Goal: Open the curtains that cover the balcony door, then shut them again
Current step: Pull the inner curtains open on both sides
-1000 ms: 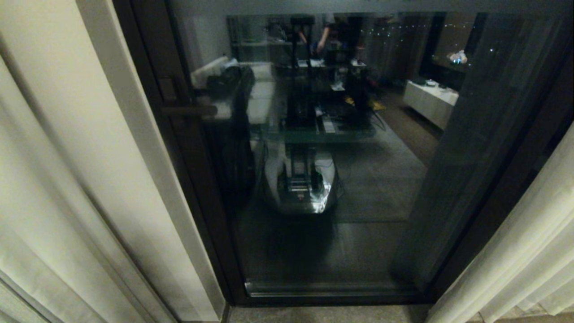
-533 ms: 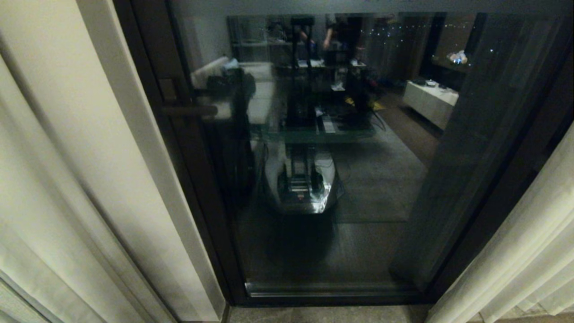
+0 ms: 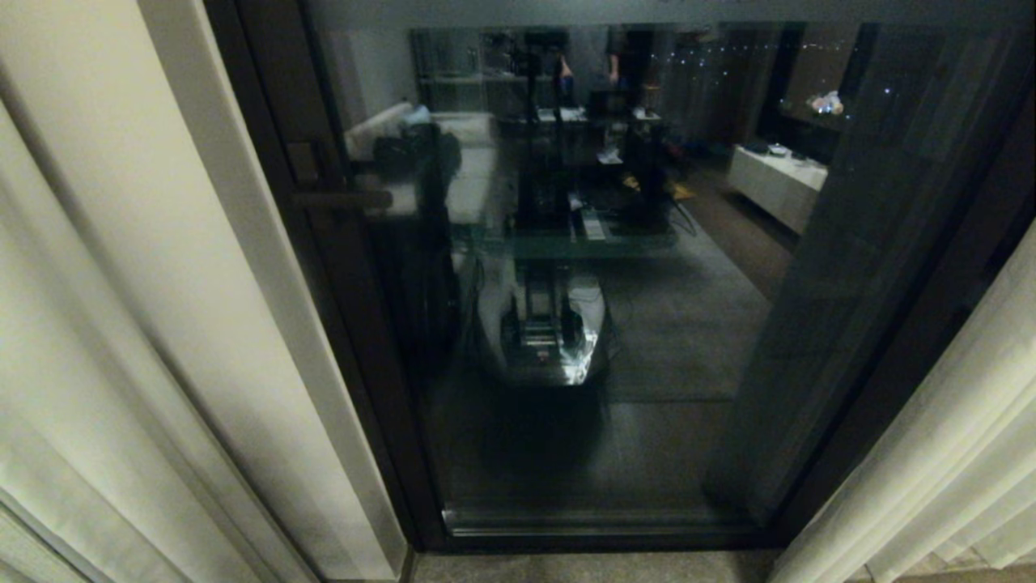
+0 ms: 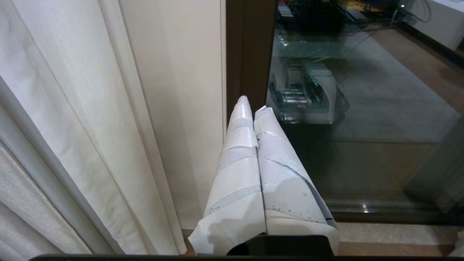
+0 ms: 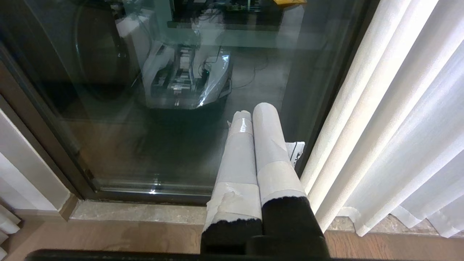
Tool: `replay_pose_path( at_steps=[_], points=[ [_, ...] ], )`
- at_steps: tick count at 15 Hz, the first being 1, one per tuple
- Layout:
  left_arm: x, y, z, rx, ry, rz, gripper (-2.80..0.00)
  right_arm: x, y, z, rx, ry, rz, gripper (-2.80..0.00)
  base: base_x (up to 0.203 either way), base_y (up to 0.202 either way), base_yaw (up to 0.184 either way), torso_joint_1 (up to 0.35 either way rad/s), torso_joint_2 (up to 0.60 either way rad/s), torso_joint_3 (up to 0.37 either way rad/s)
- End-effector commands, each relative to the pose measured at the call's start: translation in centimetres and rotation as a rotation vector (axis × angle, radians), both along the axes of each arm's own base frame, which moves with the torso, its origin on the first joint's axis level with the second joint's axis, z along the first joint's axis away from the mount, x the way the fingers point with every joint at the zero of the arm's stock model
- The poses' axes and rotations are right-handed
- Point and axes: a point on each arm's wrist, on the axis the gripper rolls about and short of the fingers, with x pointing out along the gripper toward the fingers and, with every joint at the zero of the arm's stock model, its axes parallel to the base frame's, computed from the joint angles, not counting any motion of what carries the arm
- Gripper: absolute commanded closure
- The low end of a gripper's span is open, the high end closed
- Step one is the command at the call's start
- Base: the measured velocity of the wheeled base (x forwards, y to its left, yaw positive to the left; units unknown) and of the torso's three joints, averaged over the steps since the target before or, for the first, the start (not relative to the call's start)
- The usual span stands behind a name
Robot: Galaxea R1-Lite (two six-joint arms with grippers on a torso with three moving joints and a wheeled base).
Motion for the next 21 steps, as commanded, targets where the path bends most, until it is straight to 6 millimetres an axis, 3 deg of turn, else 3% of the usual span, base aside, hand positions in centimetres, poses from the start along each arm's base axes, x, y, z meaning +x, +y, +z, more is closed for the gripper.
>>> replay_pose_path(
  at_steps=[1, 15, 21],
  points=[
    [-0.02, 0.00, 0.00, -0.001, -0.004, 0.000, 0.00, 0.01, 0.00, 0.00, -0.001, 0.002, 0.001, 0.00, 0.000, 0.000, 0.000, 0.000, 0.00, 0.000],
    [-0.02, 0.00, 0.00, -0.002, -0.004, 0.000, 0.00, 0.01, 0.00, 0.00, -0.001, 0.002, 0.001, 0.00, 0.000, 0.000, 0.000, 0.000, 0.00, 0.000],
    [-0.02, 0.00, 0.00, -0.002, -0.004, 0.000, 0.00, 0.01, 0.00, 0.00, -0.001, 0.002, 0.001, 0.00, 0.001, -0.175, 0.002, 0.003, 0.00, 0.002]
  ],
)
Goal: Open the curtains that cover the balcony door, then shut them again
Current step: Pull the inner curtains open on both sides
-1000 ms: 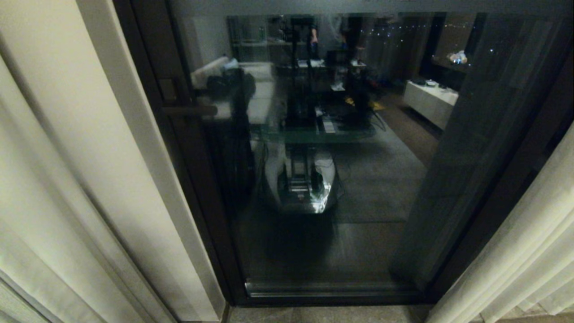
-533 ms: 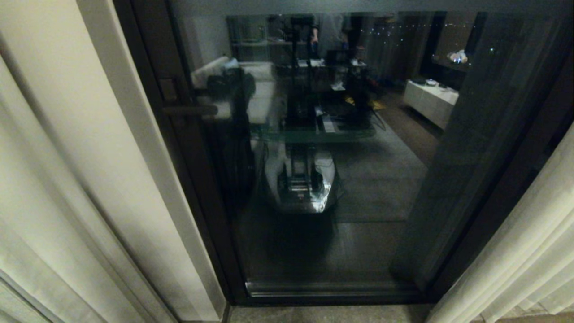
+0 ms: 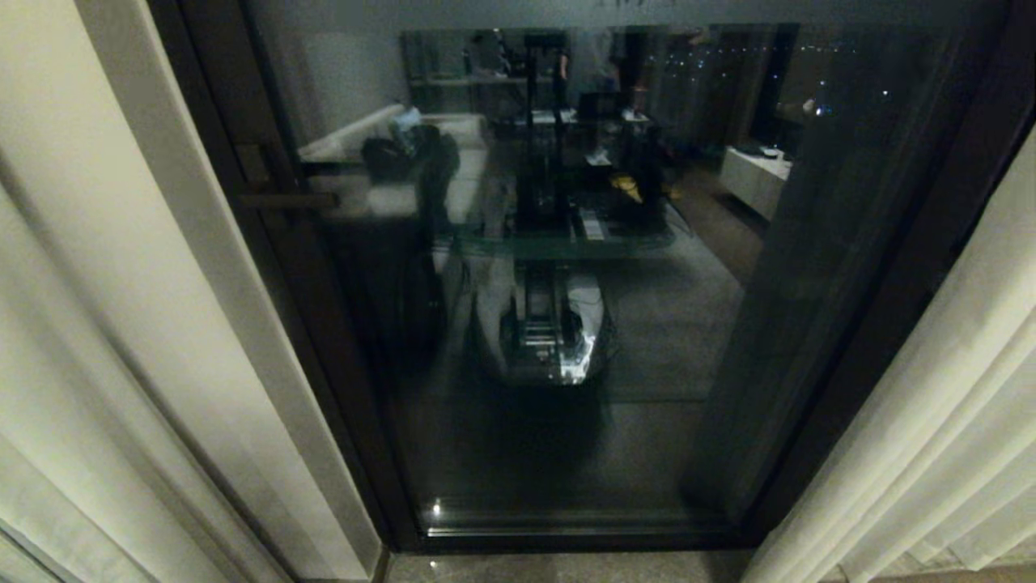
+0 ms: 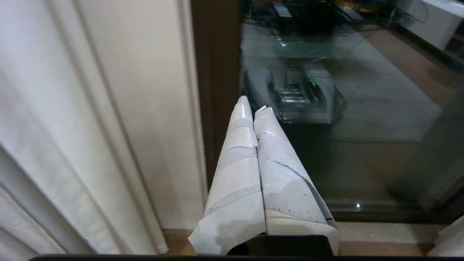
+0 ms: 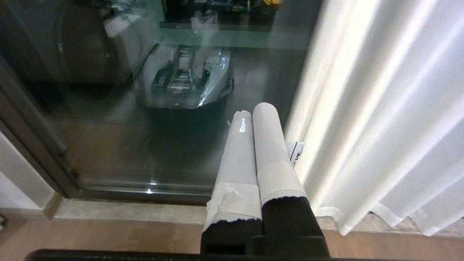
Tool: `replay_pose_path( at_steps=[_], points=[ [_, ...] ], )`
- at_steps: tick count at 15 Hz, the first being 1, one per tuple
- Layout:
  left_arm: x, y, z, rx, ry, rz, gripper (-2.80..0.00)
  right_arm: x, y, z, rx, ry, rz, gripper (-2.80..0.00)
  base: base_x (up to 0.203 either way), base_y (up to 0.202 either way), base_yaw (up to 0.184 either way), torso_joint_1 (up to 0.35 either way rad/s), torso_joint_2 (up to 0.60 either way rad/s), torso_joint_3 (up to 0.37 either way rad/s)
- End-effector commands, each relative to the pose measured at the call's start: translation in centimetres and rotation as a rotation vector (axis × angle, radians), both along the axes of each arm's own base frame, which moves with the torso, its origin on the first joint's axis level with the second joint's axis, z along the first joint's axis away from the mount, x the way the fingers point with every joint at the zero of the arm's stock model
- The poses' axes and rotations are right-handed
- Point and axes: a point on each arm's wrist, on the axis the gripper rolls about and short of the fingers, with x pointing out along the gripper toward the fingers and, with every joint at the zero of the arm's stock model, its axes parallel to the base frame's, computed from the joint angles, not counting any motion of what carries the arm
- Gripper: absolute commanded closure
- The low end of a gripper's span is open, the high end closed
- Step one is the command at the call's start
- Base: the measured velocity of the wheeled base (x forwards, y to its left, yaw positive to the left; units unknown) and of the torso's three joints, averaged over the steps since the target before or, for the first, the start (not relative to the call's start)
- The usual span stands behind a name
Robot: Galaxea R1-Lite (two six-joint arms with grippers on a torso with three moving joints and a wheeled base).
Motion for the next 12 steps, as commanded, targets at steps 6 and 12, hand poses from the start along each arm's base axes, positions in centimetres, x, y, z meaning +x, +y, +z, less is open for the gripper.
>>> replay_pose_path(
  at_steps=[6, 12],
  points=[
    [-0.02, 0.00, 0.00, 0.000, -0.003, 0.000, 0.00, 0.01, 0.00, -0.03, -0.001, 0.003, 0.001, 0.00, 0.000, -0.191, -0.001, 0.002, 0.00, 0.003],
    [-0.02, 0.01, 0.00, 0.000, -0.003, 0.002, 0.00, 0.01, 0.00, 0.01, -0.001, 0.001, 0.001, 0.00, 0.000, -0.190, 0.001, 0.001, 0.00, 0.002]
  ],
)
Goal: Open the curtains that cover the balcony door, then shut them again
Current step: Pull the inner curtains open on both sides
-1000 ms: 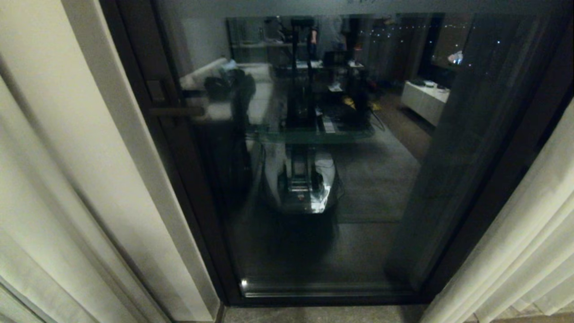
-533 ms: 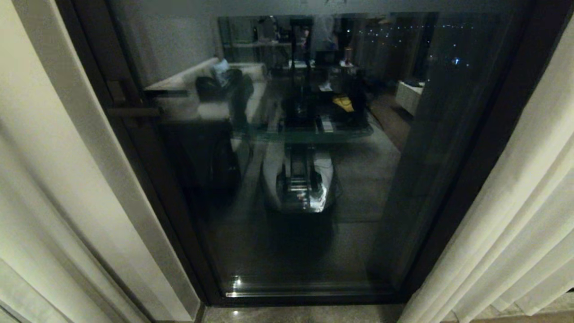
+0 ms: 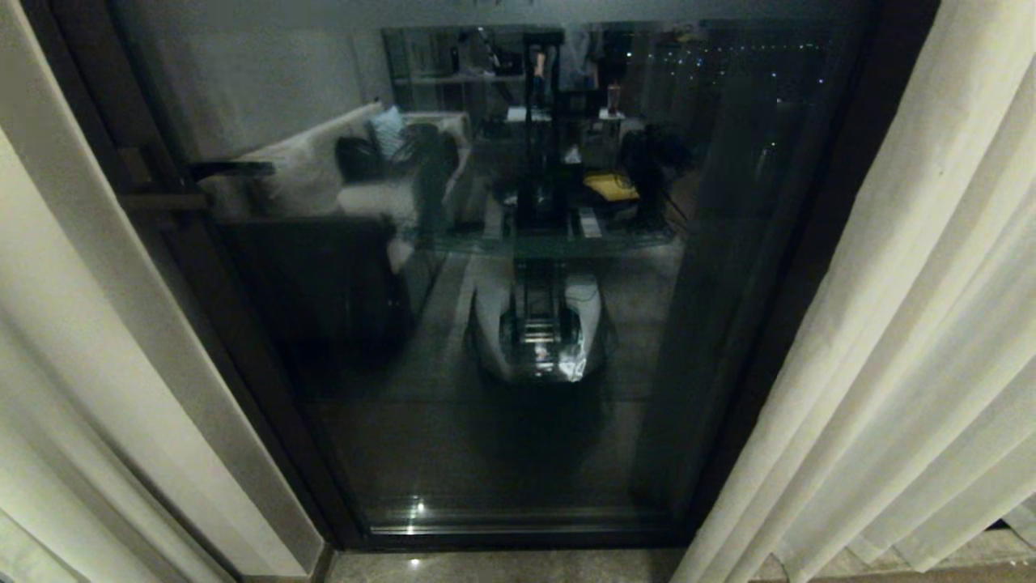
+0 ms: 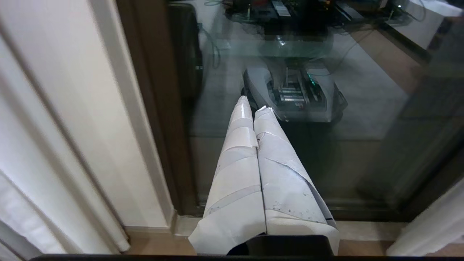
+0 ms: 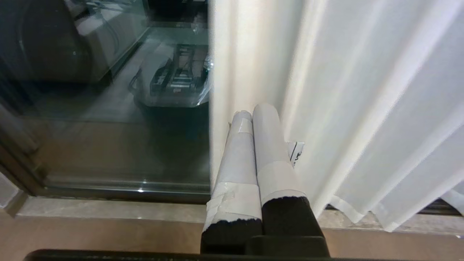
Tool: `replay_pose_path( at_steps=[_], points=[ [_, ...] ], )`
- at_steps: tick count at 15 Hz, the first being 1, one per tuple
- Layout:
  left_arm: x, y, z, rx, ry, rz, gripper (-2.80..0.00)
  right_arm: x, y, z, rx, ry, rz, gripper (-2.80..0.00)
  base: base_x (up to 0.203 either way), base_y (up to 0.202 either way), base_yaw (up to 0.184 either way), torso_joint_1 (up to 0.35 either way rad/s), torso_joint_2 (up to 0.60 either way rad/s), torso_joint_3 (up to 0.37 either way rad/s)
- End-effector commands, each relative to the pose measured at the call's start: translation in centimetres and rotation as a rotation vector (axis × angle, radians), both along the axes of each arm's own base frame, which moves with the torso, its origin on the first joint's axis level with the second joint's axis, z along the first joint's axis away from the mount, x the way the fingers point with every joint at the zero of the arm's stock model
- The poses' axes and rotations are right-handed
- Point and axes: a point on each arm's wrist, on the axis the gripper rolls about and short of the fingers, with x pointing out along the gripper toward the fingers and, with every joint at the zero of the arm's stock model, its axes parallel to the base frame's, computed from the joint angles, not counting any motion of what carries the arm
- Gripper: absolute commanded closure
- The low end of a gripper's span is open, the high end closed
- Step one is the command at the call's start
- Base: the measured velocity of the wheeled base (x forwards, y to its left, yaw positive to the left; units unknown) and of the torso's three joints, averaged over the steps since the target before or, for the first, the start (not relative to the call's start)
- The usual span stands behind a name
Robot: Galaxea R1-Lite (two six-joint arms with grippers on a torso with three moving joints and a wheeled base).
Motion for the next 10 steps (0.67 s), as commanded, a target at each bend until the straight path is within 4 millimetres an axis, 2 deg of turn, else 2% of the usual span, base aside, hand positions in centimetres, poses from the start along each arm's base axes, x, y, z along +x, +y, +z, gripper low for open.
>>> replay_pose_path(
  at_steps=[1, 2, 10],
  points=[
    [-0.01, 0.00, 0.00, 0.000, -0.002, 0.001, 0.00, 0.01, 0.00, 0.00, 0.000, 0.002, 0.001, 0.00, 0.000, -0.147, 0.000, 0.002, 0.00, 0.002],
    [-0.01, 0.00, 0.00, 0.000, -0.002, 0.001, 0.00, 0.02, 0.00, -0.04, 0.000, 0.004, 0.001, 0.00, 0.000, -0.099, 0.003, 0.002, 0.00, 0.002],
    [-0.01, 0.00, 0.00, 0.000, -0.002, 0.001, 0.00, 0.00, 0.00, 0.01, 0.000, 0.000, 0.001, 0.00, 0.000, 0.000, 0.000, 0.000, 0.00, 0.000]
  ],
)
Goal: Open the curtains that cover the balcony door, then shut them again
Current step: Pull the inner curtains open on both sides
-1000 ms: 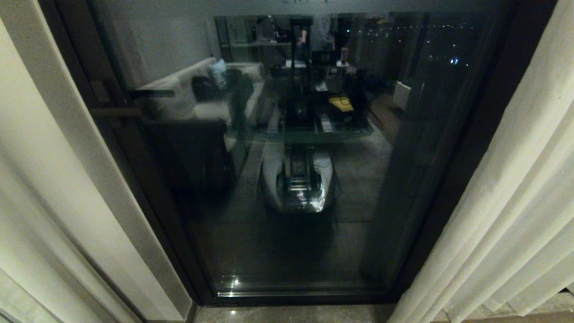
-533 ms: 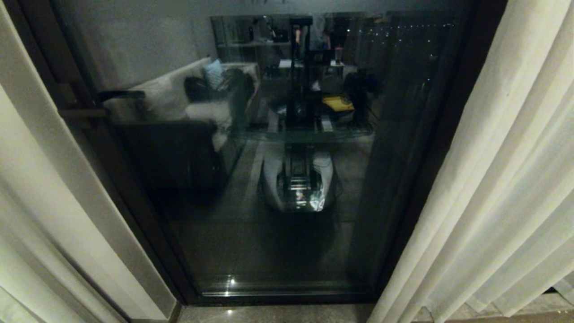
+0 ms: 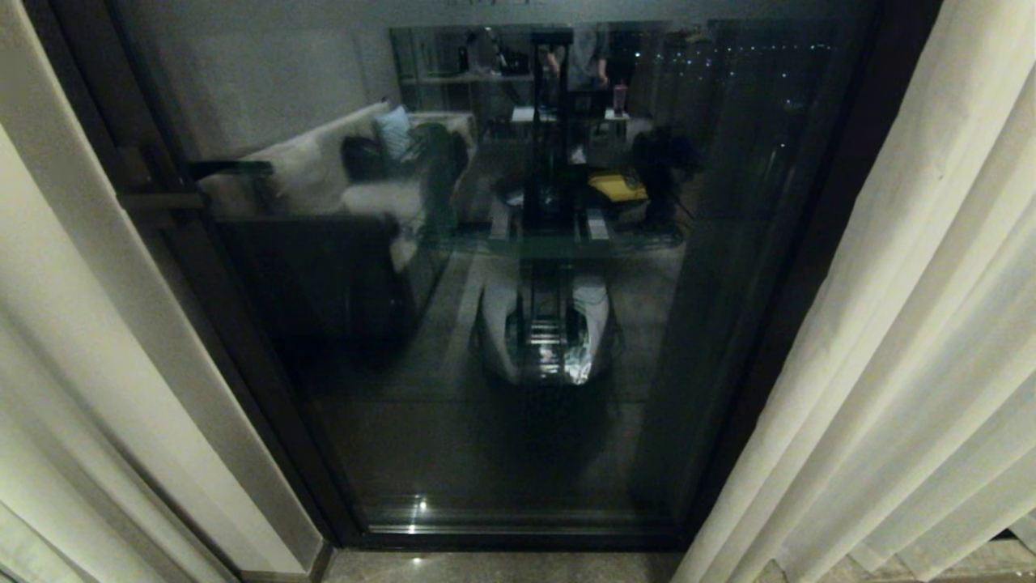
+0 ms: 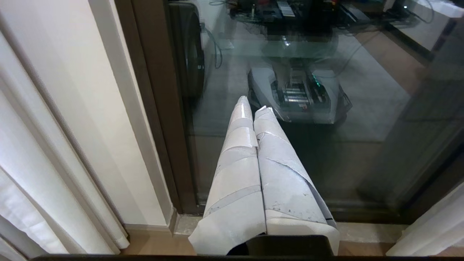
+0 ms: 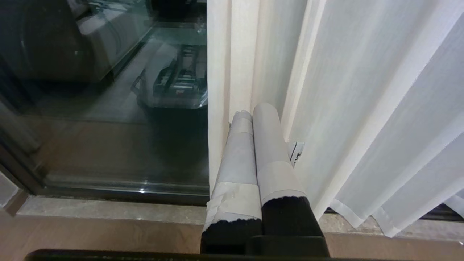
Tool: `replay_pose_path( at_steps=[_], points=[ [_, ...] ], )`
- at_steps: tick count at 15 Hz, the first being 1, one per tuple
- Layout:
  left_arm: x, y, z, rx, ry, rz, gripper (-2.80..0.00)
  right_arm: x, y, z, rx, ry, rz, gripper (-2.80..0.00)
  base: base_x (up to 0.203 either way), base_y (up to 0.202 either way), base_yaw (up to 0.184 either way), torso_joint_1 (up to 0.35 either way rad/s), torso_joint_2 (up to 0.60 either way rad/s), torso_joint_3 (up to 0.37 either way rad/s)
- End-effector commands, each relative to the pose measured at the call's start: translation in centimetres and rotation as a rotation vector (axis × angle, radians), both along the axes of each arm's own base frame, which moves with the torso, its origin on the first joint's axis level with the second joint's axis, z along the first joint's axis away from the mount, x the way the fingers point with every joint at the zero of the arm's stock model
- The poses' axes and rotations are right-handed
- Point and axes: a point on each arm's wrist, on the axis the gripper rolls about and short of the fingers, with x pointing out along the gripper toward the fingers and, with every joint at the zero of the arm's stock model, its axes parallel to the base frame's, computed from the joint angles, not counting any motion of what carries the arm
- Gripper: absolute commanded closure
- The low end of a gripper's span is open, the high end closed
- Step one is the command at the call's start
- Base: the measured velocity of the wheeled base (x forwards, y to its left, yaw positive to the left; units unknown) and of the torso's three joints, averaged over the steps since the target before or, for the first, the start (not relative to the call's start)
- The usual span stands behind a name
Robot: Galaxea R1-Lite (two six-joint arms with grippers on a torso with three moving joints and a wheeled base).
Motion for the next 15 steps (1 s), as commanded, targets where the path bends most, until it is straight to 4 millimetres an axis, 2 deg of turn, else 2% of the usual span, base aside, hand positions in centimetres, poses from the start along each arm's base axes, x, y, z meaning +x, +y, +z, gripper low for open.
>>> replay_pose_path(
  at_steps=[1, 12, 15],
  points=[
    [0.0, 0.0, 0.0, 0.000, -0.002, 0.001, 0.00, 0.0, 0.0, 0.0, 0.000, -0.001, 0.001, 0.00, 0.000, 0.000, 0.000, 0.000, 0.00, 0.000],
    [0.0, 0.0, 0.0, 0.000, -0.002, 0.001, 0.00, -0.1, 0.0, 0.3, -0.026, -0.009, 0.004, 0.00, 0.000, 0.000, 0.000, 0.000, 0.00, 0.000],
    [0.0, 0.0, 0.0, 0.000, -0.002, 0.001, 0.00, -0.6, 0.3, 3.5, -0.032, -0.074, 0.139, 0.00, 0.000, 0.000, 0.000, 0.000, 0.00, 0.000]
  ],
)
